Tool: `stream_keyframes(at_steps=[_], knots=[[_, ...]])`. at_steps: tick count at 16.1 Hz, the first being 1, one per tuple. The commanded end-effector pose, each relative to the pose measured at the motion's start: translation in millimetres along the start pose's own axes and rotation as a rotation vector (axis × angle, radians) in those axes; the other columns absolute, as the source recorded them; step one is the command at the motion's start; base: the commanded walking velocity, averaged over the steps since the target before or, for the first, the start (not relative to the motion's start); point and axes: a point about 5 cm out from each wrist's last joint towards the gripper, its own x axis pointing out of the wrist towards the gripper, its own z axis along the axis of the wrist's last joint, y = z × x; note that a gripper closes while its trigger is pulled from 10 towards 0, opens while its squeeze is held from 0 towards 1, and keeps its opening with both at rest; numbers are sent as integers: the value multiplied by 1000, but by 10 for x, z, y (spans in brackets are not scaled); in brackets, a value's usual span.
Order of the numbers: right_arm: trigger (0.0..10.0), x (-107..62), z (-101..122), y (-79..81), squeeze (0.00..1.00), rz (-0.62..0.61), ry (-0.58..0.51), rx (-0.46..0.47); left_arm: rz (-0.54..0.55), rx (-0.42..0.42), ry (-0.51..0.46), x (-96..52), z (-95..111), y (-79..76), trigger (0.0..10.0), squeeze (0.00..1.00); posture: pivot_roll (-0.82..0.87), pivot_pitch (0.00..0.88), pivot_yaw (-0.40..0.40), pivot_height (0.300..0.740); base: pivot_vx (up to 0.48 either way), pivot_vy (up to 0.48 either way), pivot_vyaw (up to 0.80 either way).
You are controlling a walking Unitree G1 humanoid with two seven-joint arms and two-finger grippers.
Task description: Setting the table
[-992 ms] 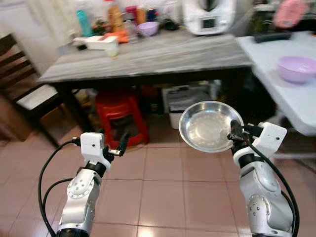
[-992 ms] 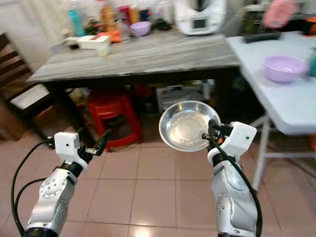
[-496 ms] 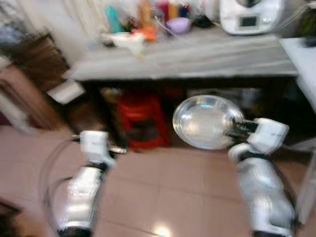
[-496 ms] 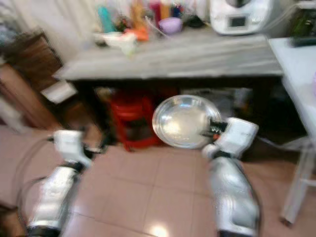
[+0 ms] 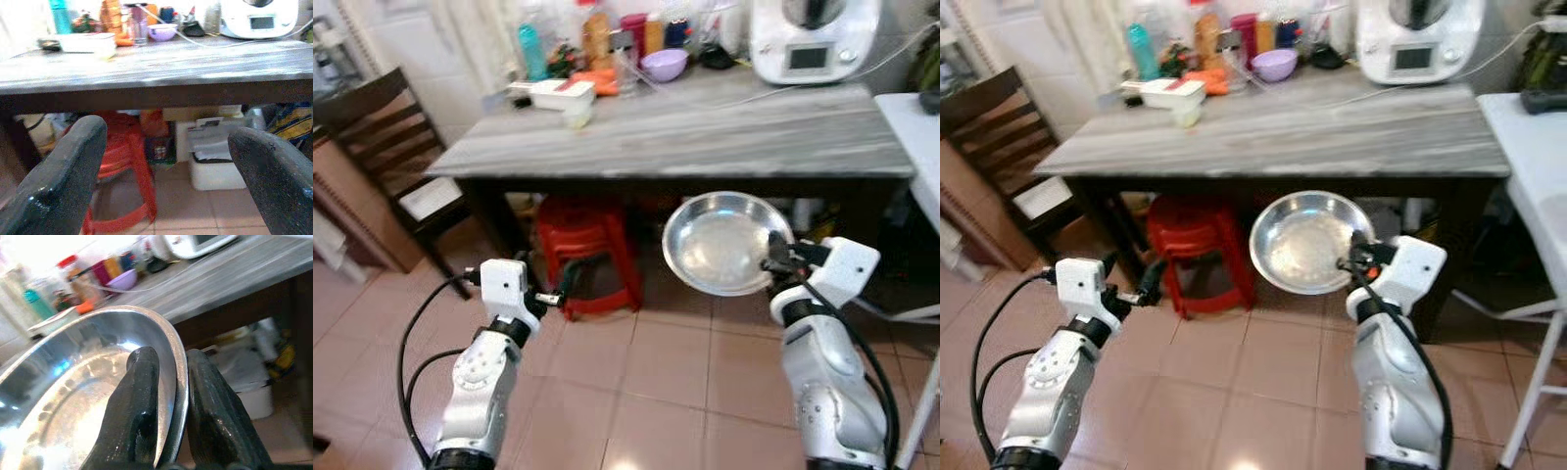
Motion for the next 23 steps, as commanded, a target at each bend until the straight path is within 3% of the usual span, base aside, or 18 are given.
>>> stream_keyframes(at_steps=[1, 23], knots=[[10000, 22, 34, 37, 0, 4, -15, 9, 5, 18, -5, -2, 32, 49, 10000, 0, -123, 0, 146, 740, 356, 0, -431], [10000, 42, 40, 49, 0, 0, -34, -10, -11, -3, -15, 48, 28, -36, 10000, 0, -127, 0, 144, 740, 358, 0, -8]])
